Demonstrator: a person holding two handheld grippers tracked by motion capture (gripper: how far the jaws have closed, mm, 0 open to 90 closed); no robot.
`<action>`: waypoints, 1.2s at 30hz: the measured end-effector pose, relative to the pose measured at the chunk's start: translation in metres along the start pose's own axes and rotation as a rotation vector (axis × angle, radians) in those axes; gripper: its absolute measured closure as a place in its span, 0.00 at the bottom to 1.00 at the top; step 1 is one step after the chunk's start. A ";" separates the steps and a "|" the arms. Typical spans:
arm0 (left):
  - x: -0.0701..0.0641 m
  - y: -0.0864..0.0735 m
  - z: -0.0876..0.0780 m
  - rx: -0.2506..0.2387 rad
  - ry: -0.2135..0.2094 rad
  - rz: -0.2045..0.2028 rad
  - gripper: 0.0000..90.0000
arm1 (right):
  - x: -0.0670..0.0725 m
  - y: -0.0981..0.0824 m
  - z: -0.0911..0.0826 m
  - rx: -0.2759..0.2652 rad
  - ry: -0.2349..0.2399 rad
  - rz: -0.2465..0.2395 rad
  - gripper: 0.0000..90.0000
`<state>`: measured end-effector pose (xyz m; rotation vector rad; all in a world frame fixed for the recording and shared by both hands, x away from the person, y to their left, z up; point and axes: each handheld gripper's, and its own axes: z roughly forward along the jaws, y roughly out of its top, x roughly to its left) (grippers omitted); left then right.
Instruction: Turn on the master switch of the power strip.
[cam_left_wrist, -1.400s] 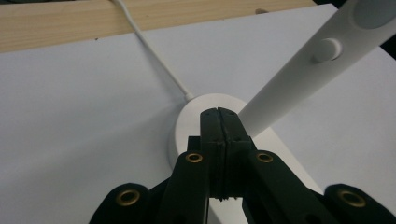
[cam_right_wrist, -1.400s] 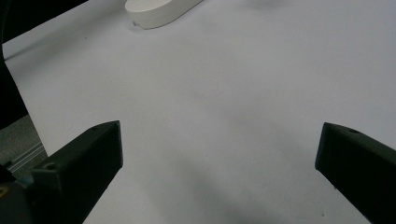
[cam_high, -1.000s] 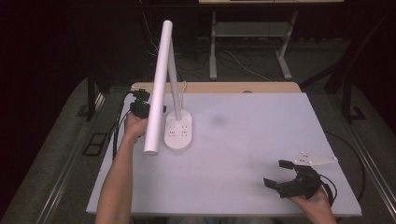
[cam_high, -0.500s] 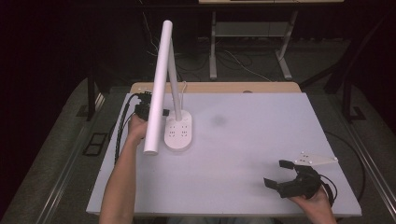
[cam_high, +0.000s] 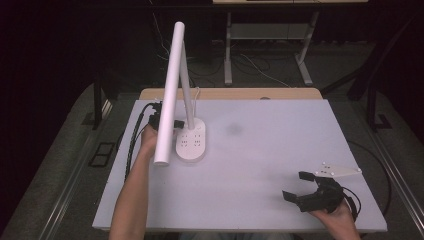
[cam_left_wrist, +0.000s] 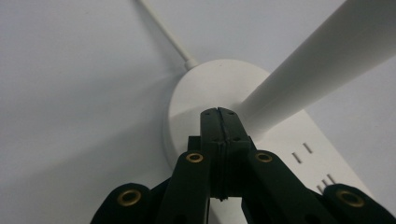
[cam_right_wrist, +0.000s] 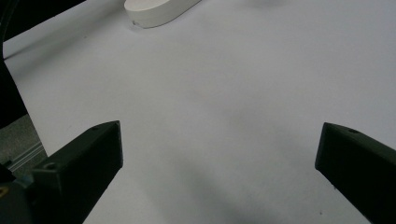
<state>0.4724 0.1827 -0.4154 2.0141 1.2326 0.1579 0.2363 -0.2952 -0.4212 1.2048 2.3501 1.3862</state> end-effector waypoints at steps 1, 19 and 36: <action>0.001 -0.001 0.000 -0.009 -0.004 -0.012 1.00 | 0.000 0.000 0.000 -0.001 0.000 0.001 0.00; -0.003 -0.003 0.005 -0.007 -0.032 -0.008 1.00 | 0.001 0.000 0.001 -0.001 0.004 -0.005 0.00; -0.003 -0.003 0.005 -0.009 0.015 -0.048 1.00 | 0.001 -0.001 -0.001 -0.004 0.001 -0.005 0.00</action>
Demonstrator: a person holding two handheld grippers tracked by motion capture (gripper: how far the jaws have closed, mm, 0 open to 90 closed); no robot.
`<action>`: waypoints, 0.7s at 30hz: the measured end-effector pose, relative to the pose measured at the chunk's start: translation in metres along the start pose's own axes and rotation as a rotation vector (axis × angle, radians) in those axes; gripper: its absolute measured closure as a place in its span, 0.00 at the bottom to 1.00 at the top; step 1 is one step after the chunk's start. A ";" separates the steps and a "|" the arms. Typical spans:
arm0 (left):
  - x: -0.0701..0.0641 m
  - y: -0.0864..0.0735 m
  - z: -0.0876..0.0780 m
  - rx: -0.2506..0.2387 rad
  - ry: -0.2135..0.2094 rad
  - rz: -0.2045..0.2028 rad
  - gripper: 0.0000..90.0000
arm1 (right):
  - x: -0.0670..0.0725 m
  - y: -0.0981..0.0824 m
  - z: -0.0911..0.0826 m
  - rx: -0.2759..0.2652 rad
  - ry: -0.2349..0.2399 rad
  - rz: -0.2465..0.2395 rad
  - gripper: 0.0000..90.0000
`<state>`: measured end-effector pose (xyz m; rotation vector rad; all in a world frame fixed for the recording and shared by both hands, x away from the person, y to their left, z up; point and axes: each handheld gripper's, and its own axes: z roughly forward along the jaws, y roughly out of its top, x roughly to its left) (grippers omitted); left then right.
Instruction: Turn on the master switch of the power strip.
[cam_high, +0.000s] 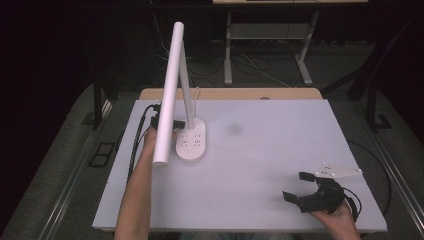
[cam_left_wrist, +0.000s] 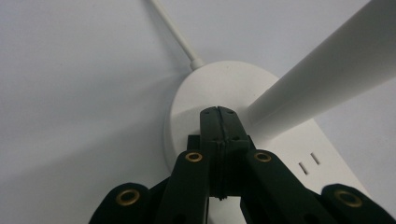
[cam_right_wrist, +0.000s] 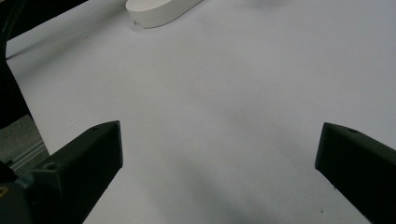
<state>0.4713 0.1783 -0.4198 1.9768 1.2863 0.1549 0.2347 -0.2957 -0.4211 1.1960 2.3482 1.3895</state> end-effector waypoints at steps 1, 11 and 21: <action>-0.001 0.000 0.000 -0.002 0.004 -0.001 1.00 | 0.000 0.000 0.000 0.000 -0.001 -0.002 0.00; 0.001 -0.003 0.001 -0.019 -0.005 -0.033 1.00 | 0.001 0.000 0.000 0.001 0.003 -0.004 0.00; 0.009 -0.009 -0.003 -0.084 -0.070 -0.073 0.97 | 0.000 0.000 0.000 0.002 0.002 0.004 0.00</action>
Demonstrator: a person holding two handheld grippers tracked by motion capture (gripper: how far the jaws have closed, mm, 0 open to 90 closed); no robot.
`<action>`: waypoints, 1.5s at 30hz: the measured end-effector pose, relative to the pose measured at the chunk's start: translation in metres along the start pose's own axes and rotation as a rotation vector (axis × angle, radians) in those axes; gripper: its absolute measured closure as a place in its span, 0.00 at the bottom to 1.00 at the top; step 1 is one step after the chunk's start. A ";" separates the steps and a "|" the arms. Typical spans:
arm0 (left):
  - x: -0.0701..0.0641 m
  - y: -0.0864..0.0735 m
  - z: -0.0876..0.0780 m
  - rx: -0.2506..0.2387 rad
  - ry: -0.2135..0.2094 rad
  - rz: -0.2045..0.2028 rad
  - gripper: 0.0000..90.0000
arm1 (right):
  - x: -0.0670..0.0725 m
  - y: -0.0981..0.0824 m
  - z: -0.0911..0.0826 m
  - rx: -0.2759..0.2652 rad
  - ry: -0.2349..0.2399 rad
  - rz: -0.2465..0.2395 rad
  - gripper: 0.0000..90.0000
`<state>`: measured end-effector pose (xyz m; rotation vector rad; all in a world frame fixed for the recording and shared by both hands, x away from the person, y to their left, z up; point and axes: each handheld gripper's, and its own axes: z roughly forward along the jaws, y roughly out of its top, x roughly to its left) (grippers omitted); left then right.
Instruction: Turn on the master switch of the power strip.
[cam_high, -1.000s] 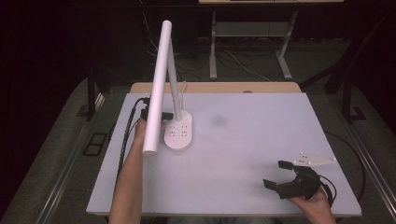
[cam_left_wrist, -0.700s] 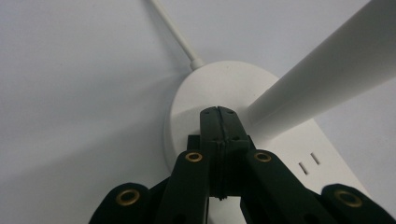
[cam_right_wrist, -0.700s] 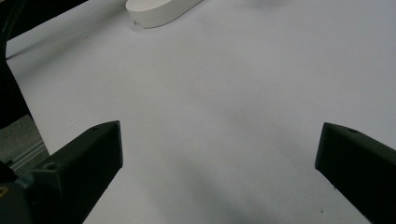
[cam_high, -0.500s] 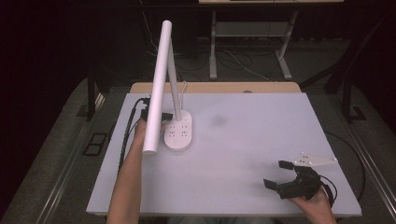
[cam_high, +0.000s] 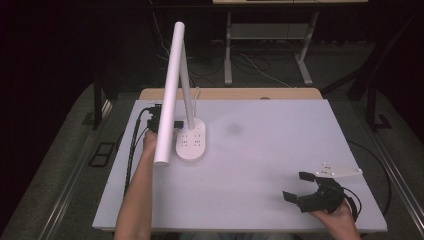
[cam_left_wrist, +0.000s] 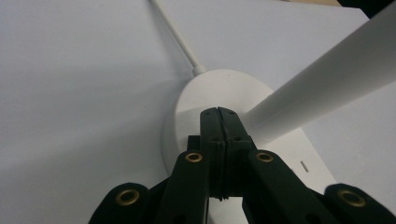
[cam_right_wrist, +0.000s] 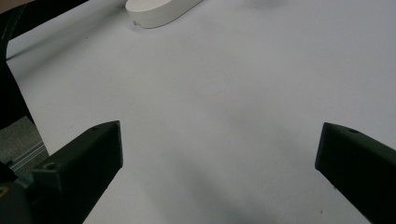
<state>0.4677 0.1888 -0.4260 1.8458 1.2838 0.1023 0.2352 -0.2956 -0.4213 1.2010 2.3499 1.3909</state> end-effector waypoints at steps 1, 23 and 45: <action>-0.001 0.000 0.000 -0.001 -0.006 0.005 0.96 | 0.000 0.000 0.000 0.000 0.000 -0.002 0.00; -0.015 0.009 -0.048 -0.049 0.057 0.099 0.94 | 0.000 0.001 0.001 0.001 0.002 -0.006 0.00; -0.027 -0.011 -0.097 -0.153 0.038 0.104 0.85 | 0.001 0.001 0.001 0.000 0.007 -0.003 0.00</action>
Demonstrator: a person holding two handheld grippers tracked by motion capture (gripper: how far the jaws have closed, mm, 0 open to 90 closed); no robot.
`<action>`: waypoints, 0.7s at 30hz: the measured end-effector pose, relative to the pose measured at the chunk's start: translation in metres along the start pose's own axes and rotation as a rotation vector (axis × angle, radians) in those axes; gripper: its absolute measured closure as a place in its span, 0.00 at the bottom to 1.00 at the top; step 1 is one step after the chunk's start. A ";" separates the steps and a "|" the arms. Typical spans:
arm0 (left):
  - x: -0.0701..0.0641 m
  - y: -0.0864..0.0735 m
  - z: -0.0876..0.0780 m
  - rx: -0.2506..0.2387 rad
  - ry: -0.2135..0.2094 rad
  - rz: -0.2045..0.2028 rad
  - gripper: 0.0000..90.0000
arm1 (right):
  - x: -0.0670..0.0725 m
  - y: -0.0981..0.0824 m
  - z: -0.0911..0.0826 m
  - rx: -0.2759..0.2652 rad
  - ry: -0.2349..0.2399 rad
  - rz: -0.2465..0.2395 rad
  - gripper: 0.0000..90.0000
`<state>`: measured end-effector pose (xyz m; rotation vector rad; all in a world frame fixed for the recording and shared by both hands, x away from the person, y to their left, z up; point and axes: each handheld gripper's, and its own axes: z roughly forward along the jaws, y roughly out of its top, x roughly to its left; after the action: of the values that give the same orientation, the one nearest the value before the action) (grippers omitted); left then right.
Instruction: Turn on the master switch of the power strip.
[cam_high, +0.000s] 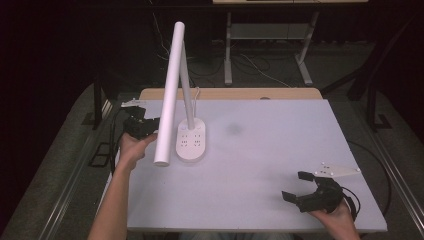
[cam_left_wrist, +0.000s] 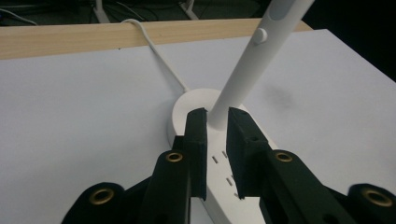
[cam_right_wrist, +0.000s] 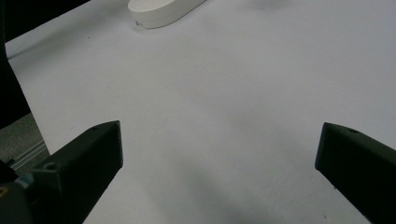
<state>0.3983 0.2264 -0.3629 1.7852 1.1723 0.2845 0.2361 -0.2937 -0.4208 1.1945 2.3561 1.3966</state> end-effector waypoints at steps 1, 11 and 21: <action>-0.001 -0.002 -0.002 -0.003 -0.002 -0.002 0.84 | 0.000 0.000 0.000 -0.001 0.000 -0.003 0.00; -0.007 -0.020 -0.022 -0.037 -0.027 -0.013 0.50 | 0.001 0.001 0.001 -0.004 -0.001 -0.006 0.00; -0.016 -0.040 -0.030 -0.024 -0.068 -0.022 0.08 | 0.001 0.001 0.001 -0.006 -0.003 0.000 0.00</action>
<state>0.3476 0.2349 -0.3746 1.7468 1.1356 0.2228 0.2364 -0.2924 -0.4204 1.1944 2.3484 1.3995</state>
